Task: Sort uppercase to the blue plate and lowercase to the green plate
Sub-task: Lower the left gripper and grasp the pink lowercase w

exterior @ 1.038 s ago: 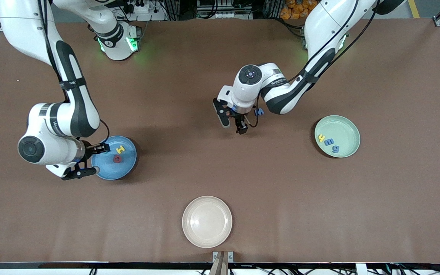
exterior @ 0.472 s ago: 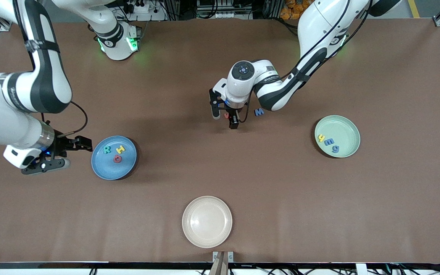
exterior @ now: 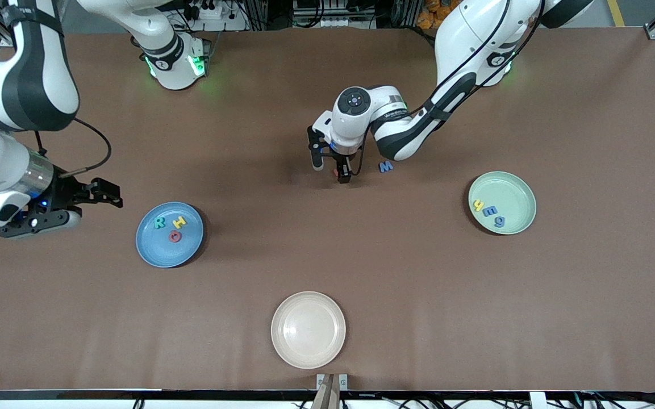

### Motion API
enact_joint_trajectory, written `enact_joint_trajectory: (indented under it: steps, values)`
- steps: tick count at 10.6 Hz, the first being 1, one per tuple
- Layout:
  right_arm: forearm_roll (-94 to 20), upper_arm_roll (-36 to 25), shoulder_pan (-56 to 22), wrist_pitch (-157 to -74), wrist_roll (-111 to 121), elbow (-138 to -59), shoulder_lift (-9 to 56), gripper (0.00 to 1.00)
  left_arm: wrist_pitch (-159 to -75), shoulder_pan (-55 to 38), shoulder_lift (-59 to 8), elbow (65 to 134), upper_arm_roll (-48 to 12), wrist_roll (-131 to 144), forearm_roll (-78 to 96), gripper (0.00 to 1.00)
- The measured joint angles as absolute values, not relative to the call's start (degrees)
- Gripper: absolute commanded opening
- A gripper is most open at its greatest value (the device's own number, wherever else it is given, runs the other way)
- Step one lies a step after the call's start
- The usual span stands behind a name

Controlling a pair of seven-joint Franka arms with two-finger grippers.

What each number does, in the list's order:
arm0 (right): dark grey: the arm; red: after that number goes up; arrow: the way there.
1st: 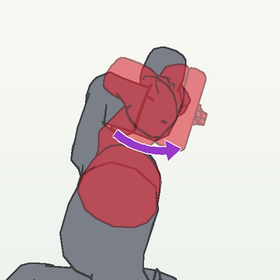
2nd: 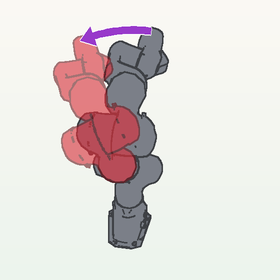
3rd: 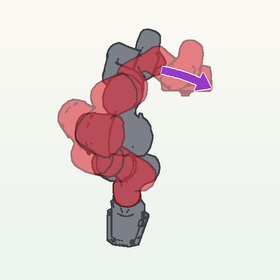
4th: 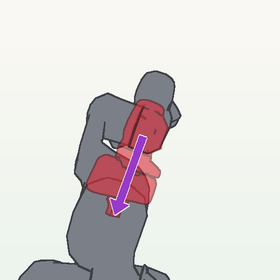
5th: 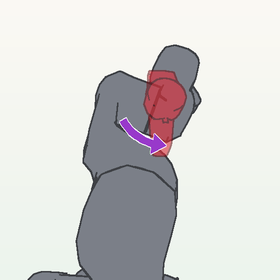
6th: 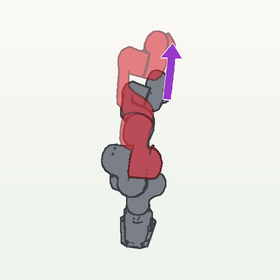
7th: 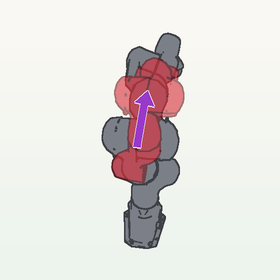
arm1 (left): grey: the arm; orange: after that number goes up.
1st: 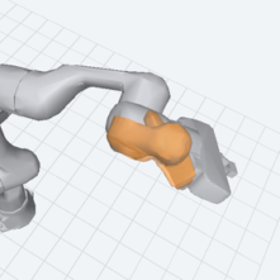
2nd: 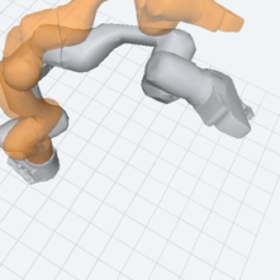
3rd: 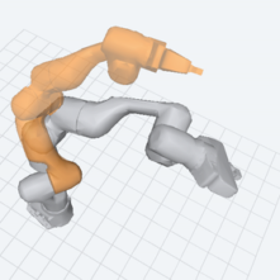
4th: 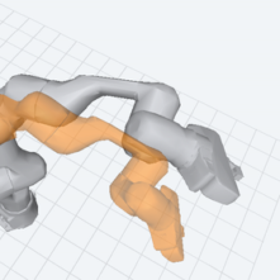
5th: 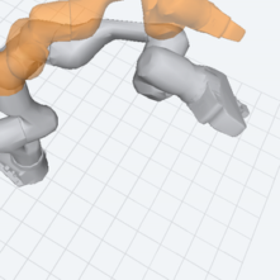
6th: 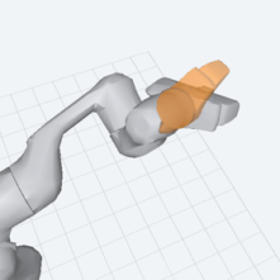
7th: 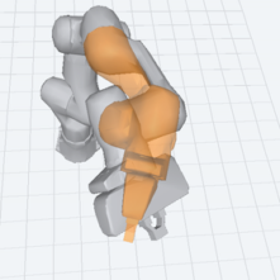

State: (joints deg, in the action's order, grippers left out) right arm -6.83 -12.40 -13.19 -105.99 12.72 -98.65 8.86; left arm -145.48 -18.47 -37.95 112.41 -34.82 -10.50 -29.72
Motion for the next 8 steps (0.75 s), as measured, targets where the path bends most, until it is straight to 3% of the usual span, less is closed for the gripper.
enact_joint_trajectory:
  steps: [8]
  values:
    - [-6.7,-11.9,-12.9,-102.6,9.6,-98.3,2.4,1.0,-145.5,-18.8,-39.4,112.5,-34.0,-10.4,-33.5,0.8]
